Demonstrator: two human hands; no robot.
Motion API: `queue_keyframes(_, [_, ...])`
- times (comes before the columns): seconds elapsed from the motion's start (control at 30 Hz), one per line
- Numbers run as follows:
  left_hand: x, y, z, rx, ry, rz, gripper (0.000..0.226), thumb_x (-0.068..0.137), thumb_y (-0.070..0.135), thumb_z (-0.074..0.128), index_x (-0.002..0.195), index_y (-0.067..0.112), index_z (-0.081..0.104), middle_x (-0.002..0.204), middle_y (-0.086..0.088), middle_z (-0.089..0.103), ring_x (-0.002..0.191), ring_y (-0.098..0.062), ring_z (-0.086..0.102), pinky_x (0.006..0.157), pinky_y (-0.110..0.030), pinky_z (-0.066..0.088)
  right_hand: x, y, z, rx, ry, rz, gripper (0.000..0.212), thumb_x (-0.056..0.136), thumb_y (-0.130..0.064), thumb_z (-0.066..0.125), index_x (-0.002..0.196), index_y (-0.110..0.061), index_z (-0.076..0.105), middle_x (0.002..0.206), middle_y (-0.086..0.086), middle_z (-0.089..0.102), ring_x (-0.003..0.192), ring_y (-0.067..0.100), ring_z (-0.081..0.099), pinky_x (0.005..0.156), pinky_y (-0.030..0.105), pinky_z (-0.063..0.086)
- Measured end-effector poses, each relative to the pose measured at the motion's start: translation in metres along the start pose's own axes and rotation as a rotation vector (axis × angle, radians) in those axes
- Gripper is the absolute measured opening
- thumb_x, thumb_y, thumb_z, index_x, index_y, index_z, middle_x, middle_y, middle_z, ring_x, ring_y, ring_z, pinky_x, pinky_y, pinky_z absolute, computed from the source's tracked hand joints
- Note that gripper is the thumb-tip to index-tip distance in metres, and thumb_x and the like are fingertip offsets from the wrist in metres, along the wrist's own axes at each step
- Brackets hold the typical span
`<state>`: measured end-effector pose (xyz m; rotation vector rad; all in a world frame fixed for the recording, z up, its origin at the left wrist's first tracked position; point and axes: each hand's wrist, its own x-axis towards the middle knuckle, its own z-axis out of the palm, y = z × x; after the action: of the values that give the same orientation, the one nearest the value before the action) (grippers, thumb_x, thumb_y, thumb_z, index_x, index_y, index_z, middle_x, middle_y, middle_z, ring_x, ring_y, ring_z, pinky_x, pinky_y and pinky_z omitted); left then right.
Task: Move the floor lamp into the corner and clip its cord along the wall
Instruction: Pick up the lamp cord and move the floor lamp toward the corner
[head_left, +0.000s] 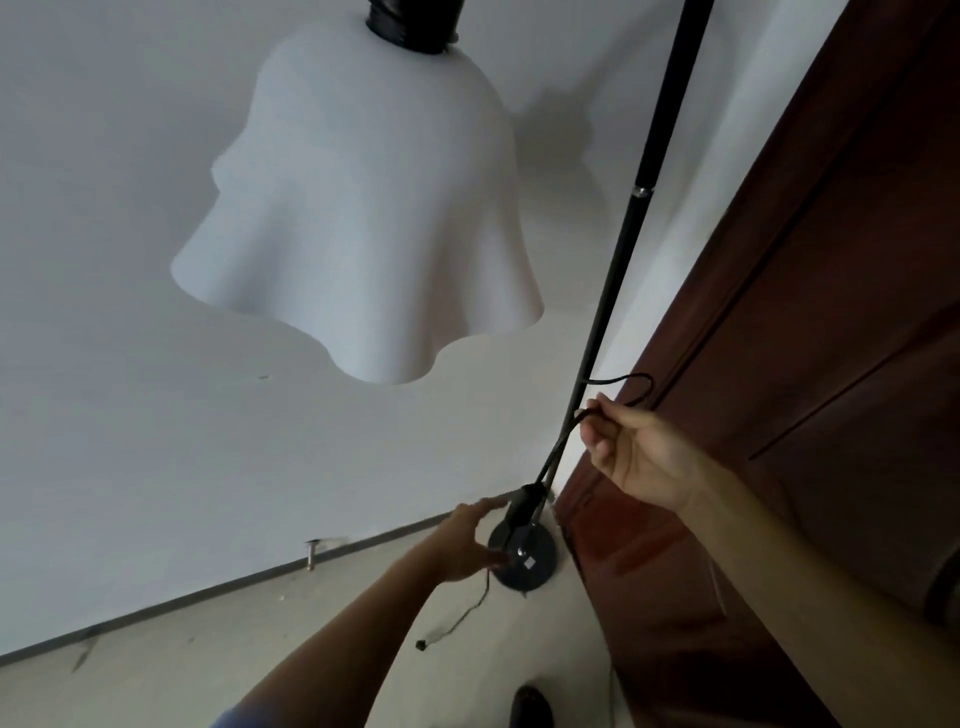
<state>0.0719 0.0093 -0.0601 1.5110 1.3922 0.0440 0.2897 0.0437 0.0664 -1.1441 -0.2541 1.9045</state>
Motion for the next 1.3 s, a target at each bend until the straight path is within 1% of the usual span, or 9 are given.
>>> queue_keyframes(0.1, [0.003,0.007,0.013,0.063,-0.149,0.002,0.037,0.084,0.035,0.062,0.117,0.019,0.062,0.124,-0.002,0.06,0.115,-0.018,0.055,0.1,-0.034,0.044,-0.017,-0.011,0.01,0.024,-0.025,-0.038,0.029,0.092,-0.02,0.051,0.069,-0.009,0.066,0.06,0.003,0.071,0.052,0.011,0.069,0.038,0.016,0.048])
queue_keyframes(0.23, [-0.013,-0.002,0.016,0.059,-0.225,-0.055,0.038,0.094,0.037,0.046,0.096,0.009,0.072,0.088,0.001,0.062,0.084,-0.012,0.055,0.078,-0.026,0.039,-0.032,-0.029,0.017,0.069,-0.104,-0.134,0.007,0.066,-0.016,0.07,0.062,-0.011,0.069,0.062,-0.001,0.071,0.051,0.007,0.067,0.039,0.014,0.046])
queue_keyframes(0.37, [-0.031,-0.043,0.009,0.068,-0.075,-0.142,0.052,0.097,0.042,0.035,0.057,0.018,0.058,0.062,0.003,0.059,0.074,-0.015,0.058,0.075,-0.027,0.041,-0.028,-0.049,0.003,0.143,-0.101,-0.238,0.01,0.081,-0.021,0.061,0.075,-0.014,0.061,0.063,-0.004,0.068,0.049,0.003,0.062,0.041,0.014,0.046])
queue_keyframes(0.6, [-0.06,-0.056,-0.029,0.22,0.249,-0.115,0.041,0.09,0.04,0.052,0.057,0.019,0.038,0.054,0.004,0.043,0.05,-0.007,0.041,0.052,-0.031,0.031,0.024,0.009,-0.056,-0.016,0.328,-0.029,0.029,0.098,-0.033,0.047,0.076,-0.015,0.054,0.056,0.002,0.071,0.046,0.013,0.068,0.037,0.018,0.049])
queue_keyframes(0.7, [-0.074,-0.054,-0.045,0.029,0.303,-0.095,0.027,0.081,0.026,0.06,0.06,0.022,0.045,0.06,0.005,0.048,0.057,-0.012,0.043,0.054,-0.029,0.033,0.043,0.04,-0.086,-0.262,0.523,-0.002,0.029,0.098,-0.029,0.047,0.079,-0.011,0.057,0.054,0.005,0.069,0.047,0.018,0.065,0.043,0.022,0.049])
queue_keyframes(0.83, [-0.09,-0.042,-0.064,-0.097,0.281,-0.008,0.017,0.087,0.01,0.052,0.073,0.015,0.061,0.065,0.005,0.052,0.06,-0.009,0.044,0.058,-0.026,0.034,0.051,0.062,-0.093,-1.05,0.614,-0.255,0.025,0.083,-0.03,0.06,0.098,-0.01,0.063,0.087,0.008,0.063,0.076,0.025,0.058,0.069,0.032,0.039])
queue_keyframes(1.0, [-0.105,-0.035,-0.077,-0.172,0.232,0.062,0.014,0.089,0.013,0.056,0.085,0.006,0.068,0.068,-0.004,0.051,0.063,-0.015,0.042,0.062,-0.029,0.035,0.043,0.092,-0.046,-1.378,0.345,-0.707,0.015,0.086,-0.015,0.062,0.1,-0.016,0.067,0.093,-0.003,0.063,0.083,0.02,0.064,0.073,0.035,0.053])
queue_keyframes(1.17, [-0.115,-0.04,-0.095,-0.246,0.215,0.089,0.016,0.086,0.016,0.062,0.074,0.018,0.072,0.056,0.006,0.052,0.062,-0.019,0.044,0.061,-0.033,0.037,0.052,0.125,0.006,-1.709,-0.136,-0.478,0.054,0.086,-0.033,0.061,0.137,-0.032,0.044,0.137,-0.008,0.045,0.12,0.014,0.048,0.098,0.039,0.045])
queue_keyframes(1.3, [-0.125,-0.042,-0.103,-0.256,0.226,0.097,0.014,0.087,0.018,0.062,0.078,0.017,0.073,0.055,0.009,0.055,0.062,-0.011,0.05,0.064,-0.029,0.045,0.052,0.151,0.038,-1.681,-0.251,-0.357,0.035,0.093,-0.051,0.042,0.094,-0.027,0.067,0.101,-0.009,0.067,0.096,0.014,0.063,0.088,0.039,0.049])
